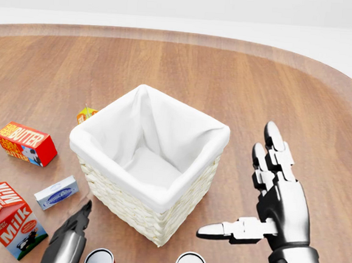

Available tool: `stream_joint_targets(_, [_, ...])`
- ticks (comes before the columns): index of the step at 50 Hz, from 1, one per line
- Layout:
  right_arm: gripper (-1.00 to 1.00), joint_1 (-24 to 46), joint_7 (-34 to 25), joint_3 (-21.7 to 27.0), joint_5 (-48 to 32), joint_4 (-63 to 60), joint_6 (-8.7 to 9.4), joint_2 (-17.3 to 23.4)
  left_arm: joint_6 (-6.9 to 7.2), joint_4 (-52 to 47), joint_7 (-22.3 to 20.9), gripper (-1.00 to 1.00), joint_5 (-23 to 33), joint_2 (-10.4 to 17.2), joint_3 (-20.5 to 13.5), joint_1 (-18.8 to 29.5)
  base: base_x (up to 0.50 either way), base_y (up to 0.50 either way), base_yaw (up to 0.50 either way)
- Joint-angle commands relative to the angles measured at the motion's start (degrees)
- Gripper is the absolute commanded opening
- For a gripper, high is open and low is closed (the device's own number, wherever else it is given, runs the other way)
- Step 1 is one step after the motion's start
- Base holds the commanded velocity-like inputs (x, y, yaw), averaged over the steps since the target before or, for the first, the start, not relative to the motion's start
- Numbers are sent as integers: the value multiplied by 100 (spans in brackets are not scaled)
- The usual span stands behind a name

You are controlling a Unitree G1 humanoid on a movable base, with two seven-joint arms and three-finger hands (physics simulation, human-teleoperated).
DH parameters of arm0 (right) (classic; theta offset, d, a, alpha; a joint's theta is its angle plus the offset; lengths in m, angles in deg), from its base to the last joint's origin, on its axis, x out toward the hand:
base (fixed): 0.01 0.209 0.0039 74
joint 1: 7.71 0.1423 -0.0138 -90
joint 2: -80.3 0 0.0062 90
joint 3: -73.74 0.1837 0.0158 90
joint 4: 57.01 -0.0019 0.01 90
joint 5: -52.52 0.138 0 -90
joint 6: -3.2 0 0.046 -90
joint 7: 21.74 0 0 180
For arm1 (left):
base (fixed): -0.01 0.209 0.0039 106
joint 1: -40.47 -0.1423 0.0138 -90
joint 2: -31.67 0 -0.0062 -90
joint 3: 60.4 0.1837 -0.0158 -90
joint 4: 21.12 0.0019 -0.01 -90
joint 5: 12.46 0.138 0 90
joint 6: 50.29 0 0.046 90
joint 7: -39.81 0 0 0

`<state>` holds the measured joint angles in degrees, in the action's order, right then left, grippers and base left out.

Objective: Pick up the tomato sauce, and put it in the basket.

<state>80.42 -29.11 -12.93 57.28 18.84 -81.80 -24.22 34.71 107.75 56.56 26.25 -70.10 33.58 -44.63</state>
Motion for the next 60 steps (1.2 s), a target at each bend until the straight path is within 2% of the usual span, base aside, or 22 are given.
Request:
stream_joint_targets(1, [100,5,6,-3,1,5,0,-2,0,100,-11,-70,-25,0,-1,40,0,0,0])
stream_joint_targets(2, [100,-4,7,-5,3,-22,0,-1,0,93,-11,-100,-24,0,-1,37,0,0,0])
stream_joint_targets(21, [100,-27,3,-9,-7,-4,0,-5,0,-128,-124,-100,-28,10,-10,-50,0,0,0])
stream_joint_targets(26, [100,-10,8,1,-1,-6,0,0,0,-449,-301,-100,-90,14,-51,-131,0,0,0])
stream_joint_targets(36, [100,6,16,5,-3,0,0,3,0,-1716,-927,-100,-334,-14,-167,-444,0,0,0])
stream_joint_targets(39, [100,34,12,8,-11,108,0,3,0,-1743,-928,-100,-353,-9,-167,-460,0,0,0])
stream_joint_targets(40, [100,35,14,10,-7,96,0,5,0,-2067,-1086,-100,-388,-28,-182,-538,0,0,0])
stream_joint_targets(43, [100,19,19,7,-3,29,0,6,0,-2192,-1143,-100,-421,-20,-198,-558,0,0,0])
stream_joint_targets(48, [100,30,15,8,-6,83,0,4,0,-2919,-1471,-100,-511,-46,-231,-754,0,0,0])
stream_joint_targets(60, [100,38,18,27,22,29,0,11,0,-3477,-1675,-100,-570,-79,-224,-966,0,0,0])
